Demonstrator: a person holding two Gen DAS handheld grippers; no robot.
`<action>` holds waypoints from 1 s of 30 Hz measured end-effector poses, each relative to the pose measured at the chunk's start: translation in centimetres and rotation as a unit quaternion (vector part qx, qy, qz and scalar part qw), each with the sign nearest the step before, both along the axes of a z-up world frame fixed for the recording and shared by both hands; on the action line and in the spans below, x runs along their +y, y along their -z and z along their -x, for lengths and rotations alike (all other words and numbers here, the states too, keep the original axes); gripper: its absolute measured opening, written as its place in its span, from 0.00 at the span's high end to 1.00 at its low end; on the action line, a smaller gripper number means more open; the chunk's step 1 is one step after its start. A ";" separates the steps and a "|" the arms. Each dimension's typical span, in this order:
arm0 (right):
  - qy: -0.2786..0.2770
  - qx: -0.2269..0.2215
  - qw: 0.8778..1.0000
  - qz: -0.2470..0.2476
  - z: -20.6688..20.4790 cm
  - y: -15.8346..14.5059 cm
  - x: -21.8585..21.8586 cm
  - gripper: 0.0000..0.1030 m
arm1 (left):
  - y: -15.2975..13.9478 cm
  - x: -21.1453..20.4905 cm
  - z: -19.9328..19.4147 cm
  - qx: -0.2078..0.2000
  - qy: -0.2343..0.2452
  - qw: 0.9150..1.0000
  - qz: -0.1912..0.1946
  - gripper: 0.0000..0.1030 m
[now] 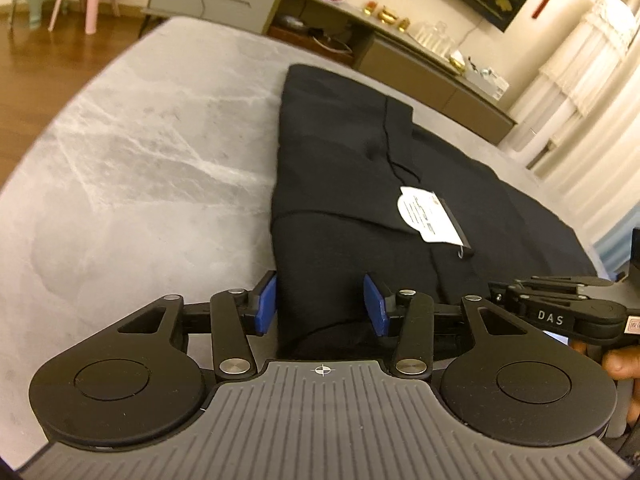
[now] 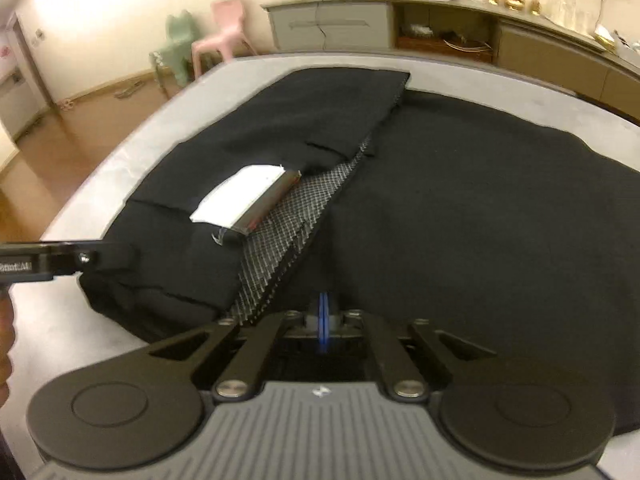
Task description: Fold clothes
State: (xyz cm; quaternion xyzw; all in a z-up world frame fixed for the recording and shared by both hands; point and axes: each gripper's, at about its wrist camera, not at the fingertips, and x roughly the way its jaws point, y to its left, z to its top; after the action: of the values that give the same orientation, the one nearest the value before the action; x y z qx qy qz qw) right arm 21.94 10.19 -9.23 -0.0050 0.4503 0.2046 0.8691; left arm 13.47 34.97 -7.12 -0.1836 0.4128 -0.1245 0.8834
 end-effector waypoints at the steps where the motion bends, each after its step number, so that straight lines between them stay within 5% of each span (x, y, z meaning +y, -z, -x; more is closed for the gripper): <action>1: 0.002 0.008 1.000 -0.005 -0.2 -0.3 -0.4 0.91 | 0.1 -0.3 -0.1 0.002 0.002 1.000 -0.003 0.60; 5: 0.025 -0.031 0.999 -0.023 -2.0 -3.5 -0.8 0.85 | 0.1 -1.0 -0.1 0.001 0.005 1.000 -0.019 0.59; 8: 0.050 -0.049 0.997 -0.011 -6.2 -4.5 0.4 0.68 | 0.2 -1.1 0.0 0.000 0.003 1.000 -0.021 0.59; 17: 0.136 -0.019 0.987 0.078 -20.0 0.1 3.1 0.67 | 0.4 -0.9 -0.2 -0.004 0.016 1.000 -0.025 0.59; 21: 0.093 -0.013 0.996 0.010 -20.6 0.0 4.3 0.83 | 0.5 -0.5 -0.2 -0.005 0.025 1.000 -0.016 0.58; 25: 0.137 -0.050 0.987 0.065 -20.4 0.2 3.7 0.80 | 0.5 -0.5 -0.3 -0.004 0.027 1.000 -0.005 0.55; 28: 0.100 -0.047 0.990 0.082 -19.8 0.9 4.0 0.78 | 0.5 -0.7 -0.3 -0.006 0.025 1.000 -0.003 0.56; 30: 0.105 -0.059 0.988 0.096 -19.0 0.6 3.9 0.77 | 0.5 -0.8 -0.2 -0.009 0.014 1.000 -0.007 0.65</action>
State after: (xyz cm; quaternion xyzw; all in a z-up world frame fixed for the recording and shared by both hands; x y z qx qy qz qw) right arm 40.96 14.04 -9.82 -0.0530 0.4137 0.0673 0.9064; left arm 13.65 34.19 -7.61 -0.1704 0.4080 -0.1360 0.8866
